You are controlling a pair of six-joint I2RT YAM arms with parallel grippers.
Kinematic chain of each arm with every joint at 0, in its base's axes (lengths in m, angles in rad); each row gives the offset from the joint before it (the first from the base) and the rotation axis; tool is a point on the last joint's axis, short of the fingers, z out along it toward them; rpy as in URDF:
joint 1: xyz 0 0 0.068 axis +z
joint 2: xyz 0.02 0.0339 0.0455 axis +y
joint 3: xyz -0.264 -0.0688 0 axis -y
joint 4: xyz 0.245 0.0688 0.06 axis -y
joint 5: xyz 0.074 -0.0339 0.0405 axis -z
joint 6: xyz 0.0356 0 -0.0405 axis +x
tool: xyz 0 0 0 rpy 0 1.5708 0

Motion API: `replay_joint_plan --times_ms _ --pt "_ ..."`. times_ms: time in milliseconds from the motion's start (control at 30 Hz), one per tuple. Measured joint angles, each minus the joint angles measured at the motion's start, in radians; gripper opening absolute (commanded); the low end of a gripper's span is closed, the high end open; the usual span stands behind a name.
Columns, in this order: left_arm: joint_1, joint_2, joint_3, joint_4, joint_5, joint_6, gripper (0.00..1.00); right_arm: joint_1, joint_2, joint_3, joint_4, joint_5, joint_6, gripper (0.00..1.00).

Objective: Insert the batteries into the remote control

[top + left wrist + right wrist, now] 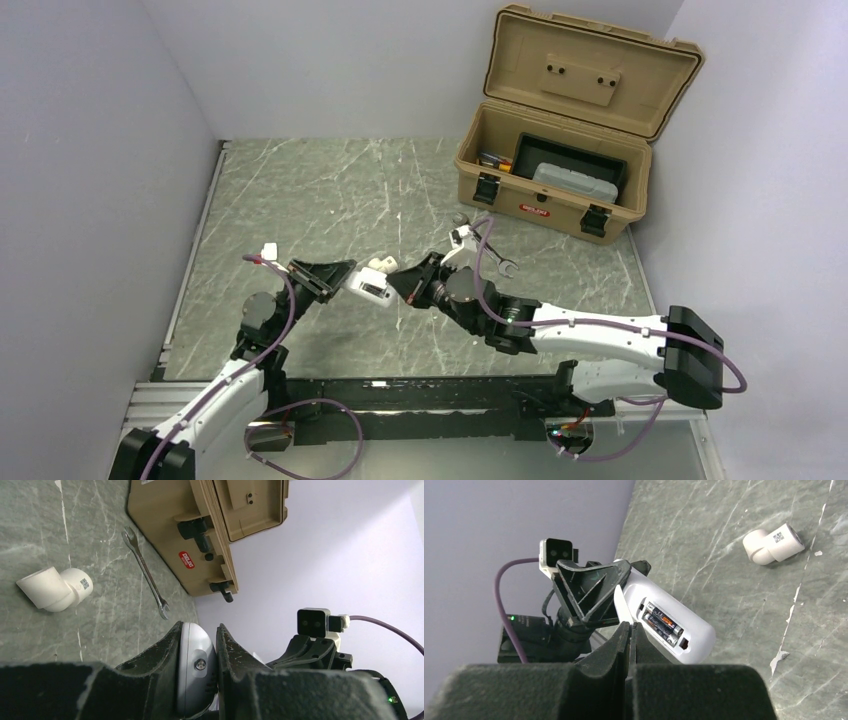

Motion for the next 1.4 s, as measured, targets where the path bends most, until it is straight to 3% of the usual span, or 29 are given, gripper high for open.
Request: replay_joint_plan --times_ms 433,1400 --pt "-0.001 -0.007 0.0 0.008 0.0 -0.019 0.0 0.0 0.057 0.016 -0.008 -0.01 0.031 0.0" --pt "-0.001 -0.029 0.0 -0.006 -0.001 -0.019 0.0 0.0 0.022 -0.036 -0.037 -0.031 0.098 0.0"
